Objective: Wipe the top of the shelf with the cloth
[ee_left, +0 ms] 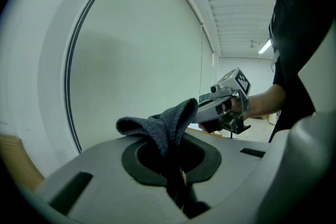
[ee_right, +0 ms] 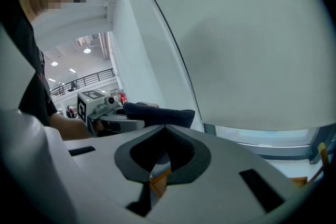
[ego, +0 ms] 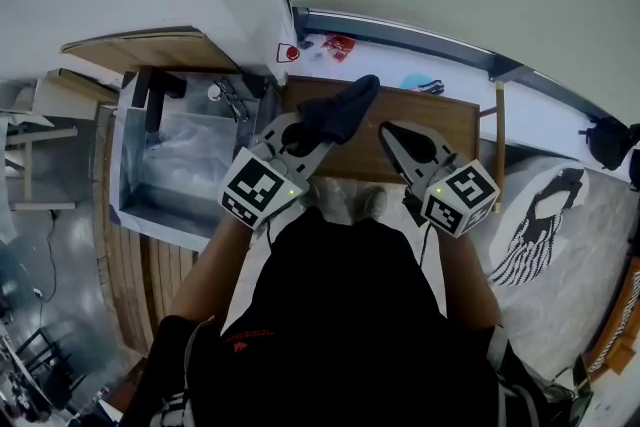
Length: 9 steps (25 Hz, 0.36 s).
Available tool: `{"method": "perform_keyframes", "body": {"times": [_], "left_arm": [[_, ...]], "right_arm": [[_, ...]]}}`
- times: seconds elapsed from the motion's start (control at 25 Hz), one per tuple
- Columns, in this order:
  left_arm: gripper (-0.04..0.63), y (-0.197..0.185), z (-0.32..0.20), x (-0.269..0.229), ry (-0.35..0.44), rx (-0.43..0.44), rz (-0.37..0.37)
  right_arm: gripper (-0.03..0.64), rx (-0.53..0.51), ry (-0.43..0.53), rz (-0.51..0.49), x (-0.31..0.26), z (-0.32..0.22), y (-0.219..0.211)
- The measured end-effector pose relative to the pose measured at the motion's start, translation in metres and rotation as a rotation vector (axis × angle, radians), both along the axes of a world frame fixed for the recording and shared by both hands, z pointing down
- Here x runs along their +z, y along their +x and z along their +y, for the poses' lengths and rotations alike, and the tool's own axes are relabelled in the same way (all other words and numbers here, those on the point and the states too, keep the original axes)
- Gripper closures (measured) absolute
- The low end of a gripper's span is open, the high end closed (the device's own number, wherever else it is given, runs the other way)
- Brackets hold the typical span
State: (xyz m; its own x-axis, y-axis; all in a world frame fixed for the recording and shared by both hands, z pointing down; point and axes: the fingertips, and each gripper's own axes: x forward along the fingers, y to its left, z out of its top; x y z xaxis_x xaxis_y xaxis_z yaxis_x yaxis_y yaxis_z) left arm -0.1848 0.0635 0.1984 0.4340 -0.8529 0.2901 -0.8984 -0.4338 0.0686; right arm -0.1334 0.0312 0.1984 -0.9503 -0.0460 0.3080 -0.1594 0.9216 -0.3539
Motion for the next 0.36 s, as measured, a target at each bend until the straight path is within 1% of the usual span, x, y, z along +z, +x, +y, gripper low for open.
{"method": "perform_keyframes", "body": {"times": [0.36], "left_arm": [[0.557, 0.008, -0.012, 0.001, -0.002, 0.02, -0.006]], "right_arm": [[0.613, -0.001, -0.005, 0.0, 0.004, -0.009, 0.002]]}}
